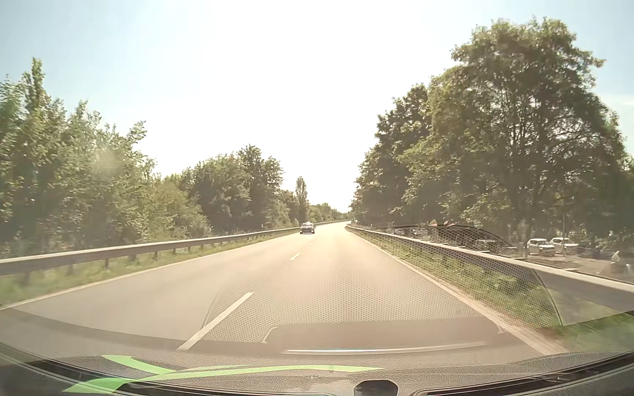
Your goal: Follow the waypoints while adhering to traffic rules and regulations
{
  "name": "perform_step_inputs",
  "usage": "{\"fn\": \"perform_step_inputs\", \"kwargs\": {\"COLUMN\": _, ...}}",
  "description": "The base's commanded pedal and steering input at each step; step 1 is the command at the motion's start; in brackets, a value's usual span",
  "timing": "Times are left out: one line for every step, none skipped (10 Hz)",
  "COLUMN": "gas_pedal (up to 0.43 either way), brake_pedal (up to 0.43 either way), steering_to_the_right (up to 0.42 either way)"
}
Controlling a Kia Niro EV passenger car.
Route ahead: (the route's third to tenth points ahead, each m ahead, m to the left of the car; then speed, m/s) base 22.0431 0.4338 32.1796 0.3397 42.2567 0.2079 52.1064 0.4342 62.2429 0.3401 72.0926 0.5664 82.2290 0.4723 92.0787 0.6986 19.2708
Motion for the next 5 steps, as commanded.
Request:
{"fn": "perform_step_inputs", "kwargs": {"gas_pedal": 0.299, "brake_pedal": 0.000, "steering_to_the_right": -0.004}}
{"fn": "perform_step_inputs", "kwargs": {"gas_pedal": 0.311, "brake_pedal": 0.000, "steering_to_the_right": -0.004}}
{"fn": "perform_step_inputs", "kwargs": {"gas_pedal": 0.311, "brake_pedal": 0.000, "steering_to_the_right": -0.004}}
{"fn": "perform_step_inputs", "kwargs": {"gas_pedal": 0.311, "brake_pedal": 0.000, "steering_to_the_right": -0.004}}
{"fn": "perform_step_inputs", "kwargs": {"gas_pedal": 0.299, "brake_pedal": 0.000, "steering_to_the_right": -0.004}}
